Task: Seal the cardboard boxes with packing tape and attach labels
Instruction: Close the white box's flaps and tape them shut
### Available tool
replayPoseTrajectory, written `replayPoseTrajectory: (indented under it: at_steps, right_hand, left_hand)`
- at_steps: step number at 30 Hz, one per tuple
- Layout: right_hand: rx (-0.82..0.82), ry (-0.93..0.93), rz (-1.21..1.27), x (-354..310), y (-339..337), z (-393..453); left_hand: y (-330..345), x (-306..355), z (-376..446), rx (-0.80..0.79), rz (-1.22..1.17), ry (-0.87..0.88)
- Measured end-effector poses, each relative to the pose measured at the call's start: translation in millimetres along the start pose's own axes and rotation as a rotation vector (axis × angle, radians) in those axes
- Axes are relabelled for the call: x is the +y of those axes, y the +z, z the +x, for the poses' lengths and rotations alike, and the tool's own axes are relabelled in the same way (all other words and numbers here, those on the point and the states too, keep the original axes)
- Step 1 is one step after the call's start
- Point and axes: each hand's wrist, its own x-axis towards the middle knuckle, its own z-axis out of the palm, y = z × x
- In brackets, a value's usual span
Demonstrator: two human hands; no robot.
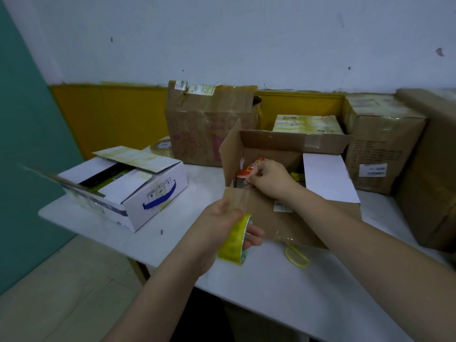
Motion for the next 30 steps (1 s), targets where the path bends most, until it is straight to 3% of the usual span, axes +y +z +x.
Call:
replayPoseTrajectory:
  at_steps: [5, 14, 23, 28, 30]
  right_hand:
    - [-0.011, 0.053, -0.097, -2, 0, 0]
    - [-0.232, 0.23, -0.137, -10, 0, 7]
    - [-0.232, 0.211, -0.177, -3, 0, 17]
    - [-0.363, 0.247, -0.305, 0, -10, 24]
    - [-0.366, 0.171, -0.337, 4, -12, 25]
  left_hand:
    - [0, -12, -3, 0.017, -0.019, -0.016]
    - [-8, -36, 6, 0.048, -0.057, -0.206]
    - [-13, -35, 15, -0.015, -0.305, -0.324]
    - [-18, -37, 15, -0.055, -0.378, -0.349]
    - [-18, -37, 15, -0.054, -0.4, -0.35]
